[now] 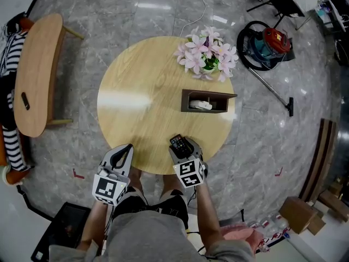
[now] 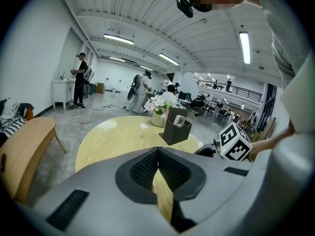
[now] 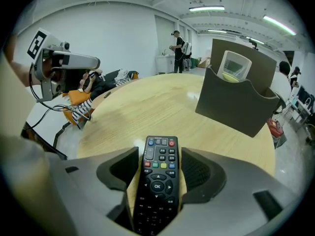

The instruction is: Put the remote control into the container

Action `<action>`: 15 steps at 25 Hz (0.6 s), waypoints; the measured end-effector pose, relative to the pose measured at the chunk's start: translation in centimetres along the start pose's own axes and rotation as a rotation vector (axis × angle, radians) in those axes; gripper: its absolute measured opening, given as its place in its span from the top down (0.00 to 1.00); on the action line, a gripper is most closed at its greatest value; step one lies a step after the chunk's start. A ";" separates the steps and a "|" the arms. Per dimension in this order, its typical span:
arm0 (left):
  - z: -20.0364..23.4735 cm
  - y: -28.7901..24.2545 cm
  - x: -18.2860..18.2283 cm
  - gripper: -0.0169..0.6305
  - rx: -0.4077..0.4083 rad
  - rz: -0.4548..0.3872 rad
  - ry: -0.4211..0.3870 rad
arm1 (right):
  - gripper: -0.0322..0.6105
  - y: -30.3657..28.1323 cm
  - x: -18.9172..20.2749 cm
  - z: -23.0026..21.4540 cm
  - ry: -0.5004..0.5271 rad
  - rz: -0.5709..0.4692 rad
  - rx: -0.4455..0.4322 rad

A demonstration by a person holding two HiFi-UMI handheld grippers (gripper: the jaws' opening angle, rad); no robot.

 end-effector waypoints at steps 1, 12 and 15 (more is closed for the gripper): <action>0.1 0.0 0.0 0.96 -0.002 0.001 0.001 | 0.53 -0.1 0.1 0.0 0.004 0.010 0.003; 0.4 0.1 -0.2 0.96 -0.010 -0.006 0.010 | 0.54 -0.3 0.2 -0.1 0.021 0.069 -0.012; 0.4 0.0 -0.4 0.96 -0.011 -0.007 0.005 | 0.54 -0.3 0.1 -0.1 0.025 0.072 -0.011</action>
Point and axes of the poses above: the fingertips, and each gripper's own axes: y backward along the fingers, z to its left, x out of its underside, the point moved 6 cm from there along y, backward along the fingers, and after that the axes turned 1 degree about -x, right-handed, at the moved point
